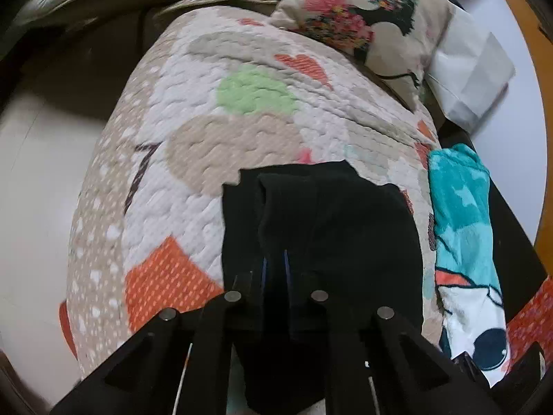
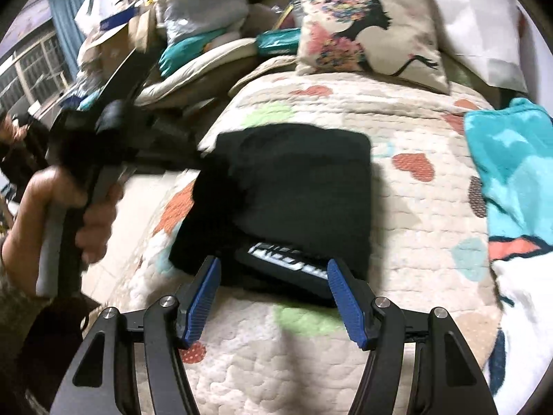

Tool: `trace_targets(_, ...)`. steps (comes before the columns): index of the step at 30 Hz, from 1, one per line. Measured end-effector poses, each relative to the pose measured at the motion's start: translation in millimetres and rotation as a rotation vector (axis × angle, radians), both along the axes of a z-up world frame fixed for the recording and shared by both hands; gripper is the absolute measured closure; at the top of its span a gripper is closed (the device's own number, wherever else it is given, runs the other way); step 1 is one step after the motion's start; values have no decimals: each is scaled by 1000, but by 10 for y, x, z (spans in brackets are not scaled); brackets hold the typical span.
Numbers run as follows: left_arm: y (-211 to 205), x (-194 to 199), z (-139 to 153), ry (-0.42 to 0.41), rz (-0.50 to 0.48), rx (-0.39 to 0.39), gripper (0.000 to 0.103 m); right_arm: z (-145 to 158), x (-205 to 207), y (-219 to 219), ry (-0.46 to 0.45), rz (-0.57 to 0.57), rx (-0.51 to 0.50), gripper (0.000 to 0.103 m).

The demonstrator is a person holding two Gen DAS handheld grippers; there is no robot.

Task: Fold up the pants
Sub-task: 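Lower the held shorts onto the quilt and open the right gripper, then move both grippers back from the folded black shorts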

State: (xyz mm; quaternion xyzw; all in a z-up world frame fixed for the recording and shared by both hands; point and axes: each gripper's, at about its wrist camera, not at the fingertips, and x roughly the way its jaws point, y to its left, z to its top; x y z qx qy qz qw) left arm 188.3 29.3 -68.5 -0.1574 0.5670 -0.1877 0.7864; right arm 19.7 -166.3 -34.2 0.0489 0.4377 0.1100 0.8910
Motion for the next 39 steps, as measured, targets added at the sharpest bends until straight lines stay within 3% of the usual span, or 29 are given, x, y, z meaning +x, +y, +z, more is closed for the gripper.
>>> trace_targets(3, 84, -80, -47, 14, 36, 14, 93, 61, -12, -83, -21, -24, 7, 34)
trace_targets(5, 141, -122, -66, 20, 56, 8, 84, 79, -4, -125, -33, -40, 17, 34)
trace_targets(8, 221, -155, -39, 31, 59, -40, 83, 128, 28, -199, -51, -64, 23, 34)
trace_targets(13, 352, -285, 34, 14, 107, -18, 79, 62, 108, -234, -27, -80, 15, 34)
trace_targets(17, 387, -518, 219, -106, 148, 66, 56, -45, 156, -273, 10, -100, 67, 34)
trace_targets(21, 349, -790, 341, -249, 181, 236, 51, -114, 162, -313, 19, -121, 89, 34)
trace_targets(30, 269, -1213, 363, -279, 209, 356, 48, -112, 14, -495, 2, -169, 126, 34)
trace_targets(33, 137, -1422, 428, -307, 182, 399, 42, -66, -23, -518, -9, -171, 164, 34)
trace_targets(39, -157, -1718, 641, -384, 105, 476, 42, 65, -129, -474, -58, -144, 169, 33)
